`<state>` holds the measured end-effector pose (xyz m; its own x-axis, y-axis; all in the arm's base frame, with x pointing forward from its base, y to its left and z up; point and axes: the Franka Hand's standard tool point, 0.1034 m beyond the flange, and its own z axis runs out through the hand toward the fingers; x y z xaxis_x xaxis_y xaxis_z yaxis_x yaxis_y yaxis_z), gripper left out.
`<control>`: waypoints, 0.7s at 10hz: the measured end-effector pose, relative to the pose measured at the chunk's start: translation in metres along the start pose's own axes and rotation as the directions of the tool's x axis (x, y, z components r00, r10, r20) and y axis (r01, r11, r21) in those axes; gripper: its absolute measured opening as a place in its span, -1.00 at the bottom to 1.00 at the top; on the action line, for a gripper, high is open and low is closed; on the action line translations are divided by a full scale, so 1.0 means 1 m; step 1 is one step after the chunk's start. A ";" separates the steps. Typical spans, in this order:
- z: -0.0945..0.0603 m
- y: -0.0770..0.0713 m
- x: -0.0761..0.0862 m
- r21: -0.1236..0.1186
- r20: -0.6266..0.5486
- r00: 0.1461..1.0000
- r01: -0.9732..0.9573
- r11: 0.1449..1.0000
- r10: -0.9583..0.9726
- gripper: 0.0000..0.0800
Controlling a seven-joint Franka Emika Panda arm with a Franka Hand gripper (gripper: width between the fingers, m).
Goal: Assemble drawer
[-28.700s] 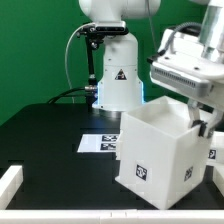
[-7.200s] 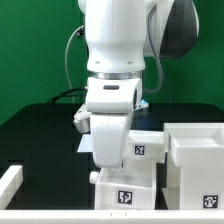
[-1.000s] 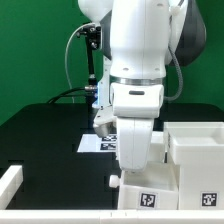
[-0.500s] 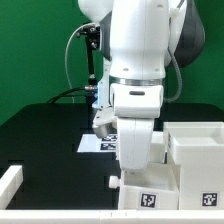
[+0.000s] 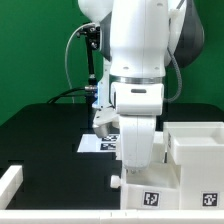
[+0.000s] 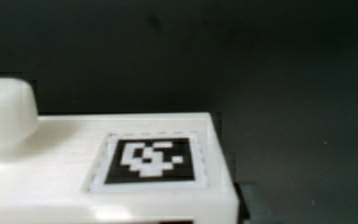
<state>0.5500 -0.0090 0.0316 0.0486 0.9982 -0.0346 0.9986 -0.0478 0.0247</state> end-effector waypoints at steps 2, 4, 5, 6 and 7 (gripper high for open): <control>-0.001 0.000 0.001 0.007 0.002 1.000 -0.015 1.000 0.015 -0.90; -0.001 0.002 0.003 0.009 0.002 1.000 -0.031 0.999 0.031 -0.90; -0.002 0.002 0.004 0.008 0.002 0.999 -0.032 0.999 0.032 -0.90; -0.003 0.003 0.004 0.007 0.002 0.999 -0.033 0.999 0.033 -0.90; -0.003 0.002 0.004 0.007 0.002 0.999 -0.033 0.999 0.033 -0.90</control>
Offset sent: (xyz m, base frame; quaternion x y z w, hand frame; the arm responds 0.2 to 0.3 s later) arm 0.0087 0.0102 0.0043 0.0033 -0.0040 0.0113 0.9999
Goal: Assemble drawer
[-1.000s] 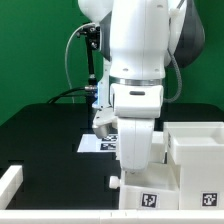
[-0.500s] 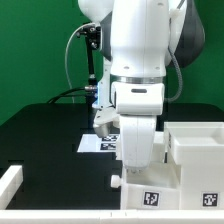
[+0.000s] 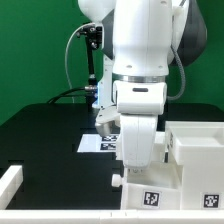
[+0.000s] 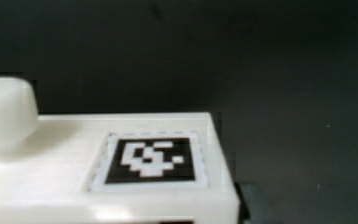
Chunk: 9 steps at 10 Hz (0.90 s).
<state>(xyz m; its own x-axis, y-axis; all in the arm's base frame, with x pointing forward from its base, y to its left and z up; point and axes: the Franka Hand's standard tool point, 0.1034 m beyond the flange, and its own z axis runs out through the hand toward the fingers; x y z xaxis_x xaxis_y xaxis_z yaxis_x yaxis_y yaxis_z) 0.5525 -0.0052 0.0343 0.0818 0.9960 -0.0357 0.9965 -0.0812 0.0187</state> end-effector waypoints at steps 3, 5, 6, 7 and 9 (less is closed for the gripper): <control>0.005 -0.007 0.000 0.006 -0.001 1.000 0.001 1.000 -0.001 -0.90; 0.004 -0.008 -0.001 0.006 0.000 1.000 -0.001 1.000 0.001 -0.90; 0.002 -0.007 -0.002 0.009 0.001 1.000 -0.002 1.000 0.002 -0.90; 0.000 -0.006 -0.002 0.007 0.001 1.000 -0.003 1.000 0.003 -0.90; 0.001 -0.006 -0.002 0.007 0.001 1.000 -0.003 1.000 0.003 -0.90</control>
Offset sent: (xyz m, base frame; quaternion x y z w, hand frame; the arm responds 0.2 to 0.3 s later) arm -0.0102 0.0065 0.0006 -0.0185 0.0044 -0.0367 0.9991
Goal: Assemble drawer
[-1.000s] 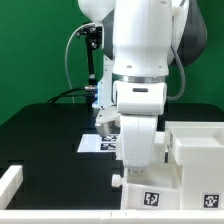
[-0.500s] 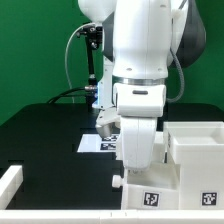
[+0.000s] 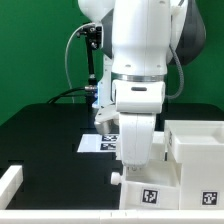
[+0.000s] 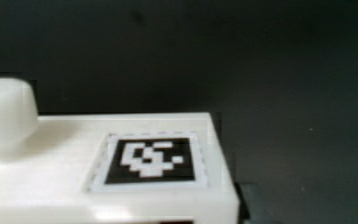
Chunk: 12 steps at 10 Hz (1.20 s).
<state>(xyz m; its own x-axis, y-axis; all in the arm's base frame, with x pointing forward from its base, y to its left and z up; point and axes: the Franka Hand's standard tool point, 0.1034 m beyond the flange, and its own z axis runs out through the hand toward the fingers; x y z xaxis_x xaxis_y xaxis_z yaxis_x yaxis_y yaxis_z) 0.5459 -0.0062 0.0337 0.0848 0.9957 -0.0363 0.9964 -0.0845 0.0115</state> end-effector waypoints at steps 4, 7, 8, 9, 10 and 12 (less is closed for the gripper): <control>0.007 -0.003 0.011 0.012 -0.007 1.000 0.012 1.000 -0.012 -0.90; 0.009 -0.003 0.016 0.010 -0.013 1.000 0.017 1.000 -0.016 -0.90; 0.009 -0.003 0.015 0.010 -0.013 1.000 0.016 1.000 -0.016 -0.90; 0.009 -0.003 0.015 0.010 -0.013 1.000 0.016 1.000 -0.015 -0.90; 0.009 -0.003 0.015 0.010 -0.013 1.000 0.015 1.000 -0.015 -0.90; 0.009 -0.003 0.015 0.010 -0.013 1.000 0.015 1.000 -0.015 -0.90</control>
Offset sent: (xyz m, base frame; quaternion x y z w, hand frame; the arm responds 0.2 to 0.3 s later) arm 0.0020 0.0272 -0.0137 0.0224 0.0313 -0.0050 0.9992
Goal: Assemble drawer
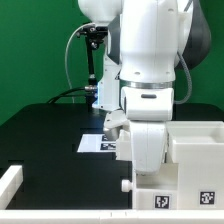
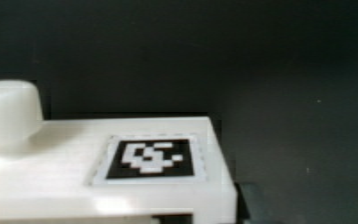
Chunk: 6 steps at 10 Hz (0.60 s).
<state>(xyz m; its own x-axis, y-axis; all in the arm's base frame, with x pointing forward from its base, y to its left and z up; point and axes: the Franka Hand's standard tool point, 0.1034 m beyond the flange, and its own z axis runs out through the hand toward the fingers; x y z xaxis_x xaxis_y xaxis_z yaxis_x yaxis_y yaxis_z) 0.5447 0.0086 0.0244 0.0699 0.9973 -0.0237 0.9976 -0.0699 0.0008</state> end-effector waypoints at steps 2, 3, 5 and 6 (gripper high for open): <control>-0.010 0.000 -0.001 0.033 0.009 1.000 -0.001 0.999 0.001 -0.11; -0.020 0.002 -0.004 0.052 0.015 1.000 -0.005 0.999 0.004 -0.11; -0.040 0.007 -0.015 0.075 0.020 1.000 0.003 0.997 -0.005 0.32; -0.043 0.011 -0.029 0.067 0.019 1.000 0.008 0.998 -0.009 0.53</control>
Offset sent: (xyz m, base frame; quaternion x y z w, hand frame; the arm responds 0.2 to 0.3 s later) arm 0.0034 -0.0109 0.0431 0.0629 -0.0206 -0.0112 0.9977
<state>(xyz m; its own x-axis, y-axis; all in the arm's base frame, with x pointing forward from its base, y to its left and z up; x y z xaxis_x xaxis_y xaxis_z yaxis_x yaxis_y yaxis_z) 0.5540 -0.0201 0.0681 0.0608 0.9972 -0.0424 0.9957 -0.0635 -0.0667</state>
